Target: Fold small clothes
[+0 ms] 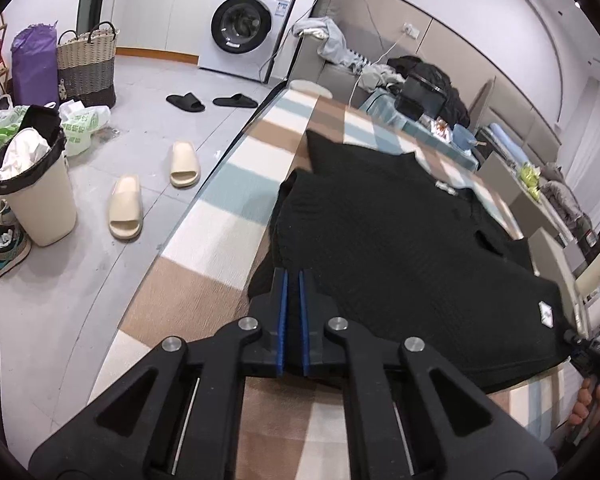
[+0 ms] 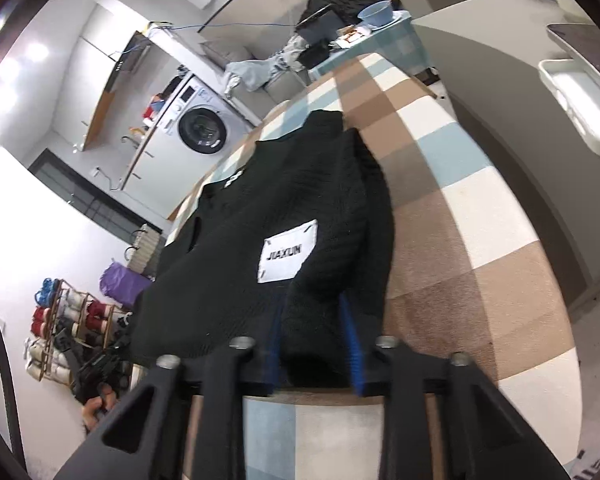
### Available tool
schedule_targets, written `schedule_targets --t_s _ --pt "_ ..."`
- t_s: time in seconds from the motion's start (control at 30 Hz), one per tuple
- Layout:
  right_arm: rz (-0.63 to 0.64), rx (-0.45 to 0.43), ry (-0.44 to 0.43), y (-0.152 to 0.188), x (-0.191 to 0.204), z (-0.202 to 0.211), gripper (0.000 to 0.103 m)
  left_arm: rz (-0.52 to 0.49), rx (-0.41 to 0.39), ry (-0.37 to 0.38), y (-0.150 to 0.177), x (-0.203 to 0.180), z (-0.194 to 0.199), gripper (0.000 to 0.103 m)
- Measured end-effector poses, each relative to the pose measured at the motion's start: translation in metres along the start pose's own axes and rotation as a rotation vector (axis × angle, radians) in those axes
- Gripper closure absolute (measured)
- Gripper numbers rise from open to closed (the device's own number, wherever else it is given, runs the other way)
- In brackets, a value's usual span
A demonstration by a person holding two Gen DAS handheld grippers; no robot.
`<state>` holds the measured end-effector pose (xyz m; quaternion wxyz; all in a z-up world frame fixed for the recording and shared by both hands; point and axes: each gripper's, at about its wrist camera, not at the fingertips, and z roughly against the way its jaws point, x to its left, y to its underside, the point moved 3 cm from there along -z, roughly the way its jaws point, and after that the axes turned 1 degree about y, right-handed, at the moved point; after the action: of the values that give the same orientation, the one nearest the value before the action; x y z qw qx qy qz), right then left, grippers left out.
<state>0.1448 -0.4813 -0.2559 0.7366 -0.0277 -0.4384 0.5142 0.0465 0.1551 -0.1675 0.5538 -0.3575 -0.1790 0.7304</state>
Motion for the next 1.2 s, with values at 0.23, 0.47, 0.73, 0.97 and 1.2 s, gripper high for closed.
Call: schedule_targets --t_s 0.23,0.47,0.73,0.97,1.2 --pt "0.016 -0.121 -0.070 -0.034 0.026 0.023 0.095 0.007 -0.080 0.055 -0.036 -0.012 0.024 0.100" --pt "-0.011 -0.238 -0.077 -0.109 0.052 0.001 0.095 0.004 -0.158 0.082 -0.111 -0.030 -0.001 0.100" --pt "-0.043 -0.247 0.042 -0.147 0.036 -0.046 0.095 -0.030 -0.134 0.036 -0.162 -0.043 -0.073 0.100" --pt "-0.061 -0.079 0.204 -0.115 -0.004 -0.077 0.089 -0.040 -0.010 -0.031 -0.123 -0.030 -0.116 0.099" --pt "-0.012 -0.038 0.227 -0.077 -0.014 -0.044 0.065 -0.070 0.019 -0.119 -0.077 -0.018 -0.091 0.044"
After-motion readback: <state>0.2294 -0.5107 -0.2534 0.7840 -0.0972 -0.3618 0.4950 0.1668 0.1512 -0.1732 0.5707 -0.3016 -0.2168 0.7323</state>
